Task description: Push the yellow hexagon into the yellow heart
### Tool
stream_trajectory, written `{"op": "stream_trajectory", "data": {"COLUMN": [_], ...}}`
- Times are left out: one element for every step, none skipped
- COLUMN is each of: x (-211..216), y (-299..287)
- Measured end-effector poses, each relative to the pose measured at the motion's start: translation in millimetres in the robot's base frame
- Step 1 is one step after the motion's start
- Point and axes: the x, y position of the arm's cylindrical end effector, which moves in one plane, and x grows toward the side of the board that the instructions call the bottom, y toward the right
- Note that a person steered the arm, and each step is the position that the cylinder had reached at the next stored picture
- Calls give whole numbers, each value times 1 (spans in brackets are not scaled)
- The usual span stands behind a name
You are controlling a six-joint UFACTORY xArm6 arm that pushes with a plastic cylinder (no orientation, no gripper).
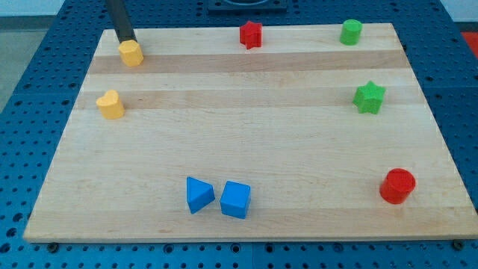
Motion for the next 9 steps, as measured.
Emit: {"op": "stream_trajectory", "data": {"x": [0,7,23,34,38,37,31,31,31], "y": [0,0,0,0,14,29,35,47,48]}}
